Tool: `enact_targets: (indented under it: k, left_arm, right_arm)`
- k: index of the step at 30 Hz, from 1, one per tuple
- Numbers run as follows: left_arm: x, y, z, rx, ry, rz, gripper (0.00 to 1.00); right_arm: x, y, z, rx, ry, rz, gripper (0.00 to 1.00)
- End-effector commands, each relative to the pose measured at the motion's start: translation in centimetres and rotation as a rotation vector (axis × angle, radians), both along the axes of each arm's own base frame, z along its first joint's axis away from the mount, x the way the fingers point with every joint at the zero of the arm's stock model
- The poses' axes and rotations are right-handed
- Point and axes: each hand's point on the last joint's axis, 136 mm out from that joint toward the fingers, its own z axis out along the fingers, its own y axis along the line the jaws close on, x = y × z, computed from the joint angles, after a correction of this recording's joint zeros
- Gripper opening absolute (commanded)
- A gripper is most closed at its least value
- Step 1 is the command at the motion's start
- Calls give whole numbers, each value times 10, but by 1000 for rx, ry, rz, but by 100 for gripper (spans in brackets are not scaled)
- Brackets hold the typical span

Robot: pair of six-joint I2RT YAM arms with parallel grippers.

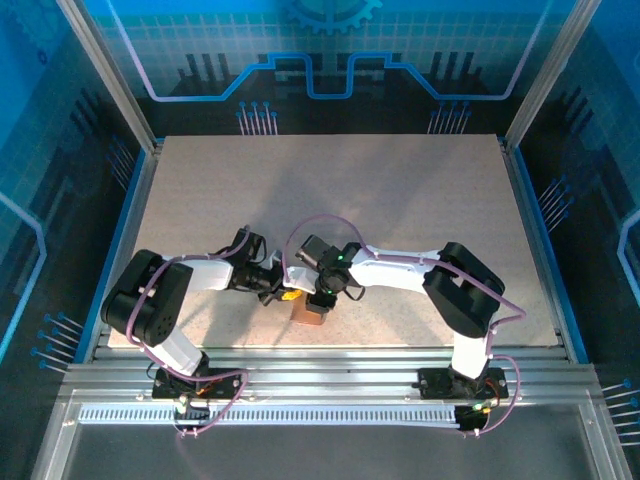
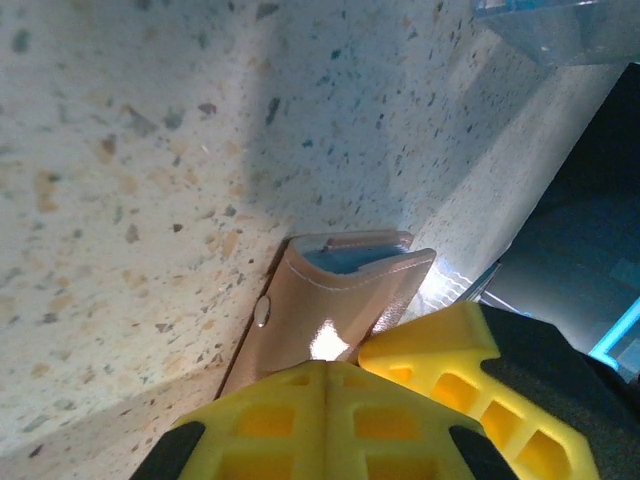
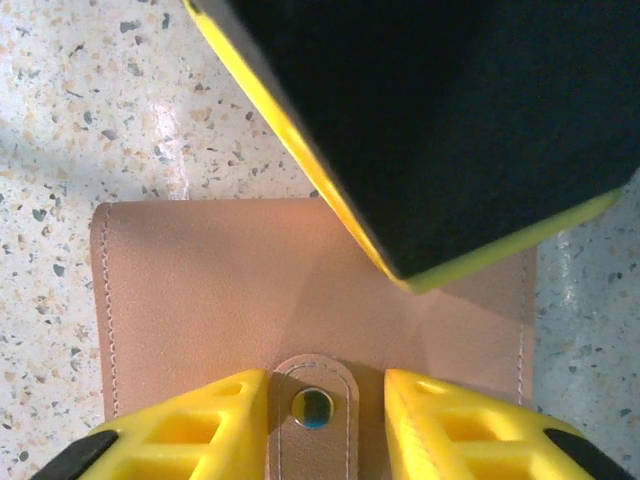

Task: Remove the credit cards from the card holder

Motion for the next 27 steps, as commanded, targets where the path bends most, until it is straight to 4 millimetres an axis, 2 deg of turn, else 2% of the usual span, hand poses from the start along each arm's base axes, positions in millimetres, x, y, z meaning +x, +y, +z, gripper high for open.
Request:
enact_targets:
  k: [1, 6, 13, 24, 27]
  left_arm:
    - [-11, 2, -8, 9, 66, -4, 0]
    - [-14, 4, -12, 21, 77, -2, 0]
    - [-16, 6, -15, 32, 83, 1, 0]
    - [-16, 8, -17, 49, 91, 3, 0]
    - [-17, 9, -17, 55, 92, 4, 0]
  right_arm:
    - [-3, -3, -14, -54, -1, 8, 28]
    - [-1, -1, -11, -28, -18, -9, 19]
    - [-1, 3, 2, 62, -53, -48, 13]
    - [-3, 0, 20, 177, -111, -116, 13]
    - [-4, -5, 27, 194, -119, -144, 19]
